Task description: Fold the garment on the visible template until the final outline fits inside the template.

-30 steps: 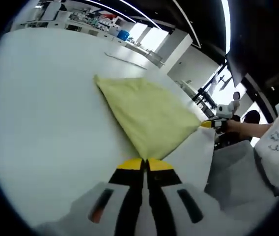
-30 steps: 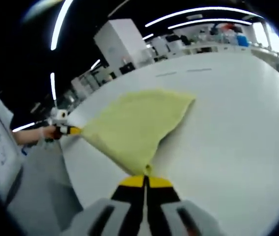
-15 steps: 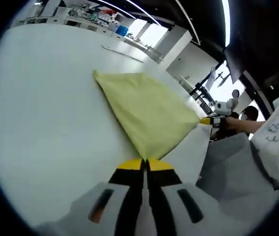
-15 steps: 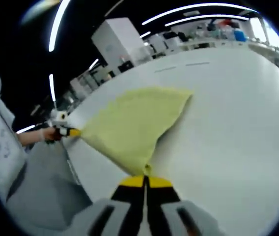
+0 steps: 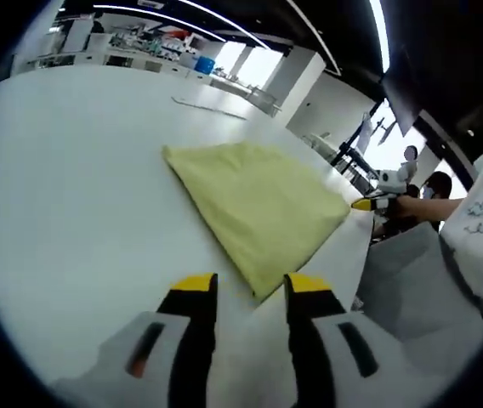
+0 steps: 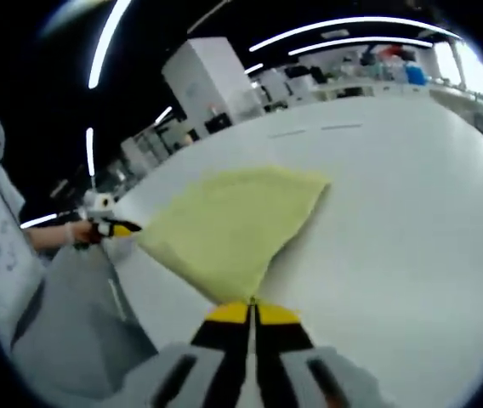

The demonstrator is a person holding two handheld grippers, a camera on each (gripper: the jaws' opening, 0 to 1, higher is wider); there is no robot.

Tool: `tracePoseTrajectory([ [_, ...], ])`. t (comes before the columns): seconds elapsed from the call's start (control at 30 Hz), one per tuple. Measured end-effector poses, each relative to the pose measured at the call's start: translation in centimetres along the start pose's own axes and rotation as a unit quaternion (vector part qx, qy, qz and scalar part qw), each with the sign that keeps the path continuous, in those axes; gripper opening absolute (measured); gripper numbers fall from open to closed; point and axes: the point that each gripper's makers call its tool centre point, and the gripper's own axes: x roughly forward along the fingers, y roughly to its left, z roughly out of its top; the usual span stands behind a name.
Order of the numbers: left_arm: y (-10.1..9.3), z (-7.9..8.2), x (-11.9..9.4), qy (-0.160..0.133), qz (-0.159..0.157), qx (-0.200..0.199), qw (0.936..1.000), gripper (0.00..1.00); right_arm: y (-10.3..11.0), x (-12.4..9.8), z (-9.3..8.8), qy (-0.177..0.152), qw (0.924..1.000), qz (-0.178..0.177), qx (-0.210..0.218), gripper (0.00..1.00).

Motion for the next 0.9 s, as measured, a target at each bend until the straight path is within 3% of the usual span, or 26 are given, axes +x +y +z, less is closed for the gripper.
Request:
tracePoseTrajectory([
  [0.13, 0.3, 1.5, -0.6, -0.02, 0.024, 0.028, 0.9991, 0.55, 0.4, -0.9, 1.8, -0.029, 0.9992, -0.011, -0.025, 0.26],
  [0.27, -0.1, 2.1, -0.8, -0.024, 0.032, 0.044, 0.9982, 0.7, 0.7, -1.2, 2.6, -0.035, 0.998, -0.022, -0.049, 0.52],
  [0.4, -0.6, 2.9, -1.1, -0.033, 0.048, 0.063, 0.9963, 0.9, 1.3, -1.1, 2.6, -0.032, 0.9969, -0.032, -0.064, 0.78],
  [0.5, -0.8, 3.4, -1.1, -0.04, 0.057, 0.06, 0.9958, 0.98, 1.2, -0.9, 2.0, -0.017, 0.9969, -0.037, -0.067, 1.0],
  [0.67, -1.5, 2.9, -1.2, -0.02, 0.056, 0.051, 0.9969, 0.99, 1.4, -0.5, 1.2, -0.007, 0.9968, -0.033, -0.073, 1.0],
  [0.8, -2.2, 3.9, -1.4, -0.047, 0.057, 0.043, 0.9963, 0.99, 1.6, -0.6, 1.7, -0.011, 0.9973, -0.035, -0.064, 1.0],
  [0.9, -2.9, 3.6, -1.5, -0.039, 0.058, 0.05, 0.9964, 0.99, 2.2, -0.5, 2.4, -0.029, 0.9966, -0.032, -0.07, 1.0],
])
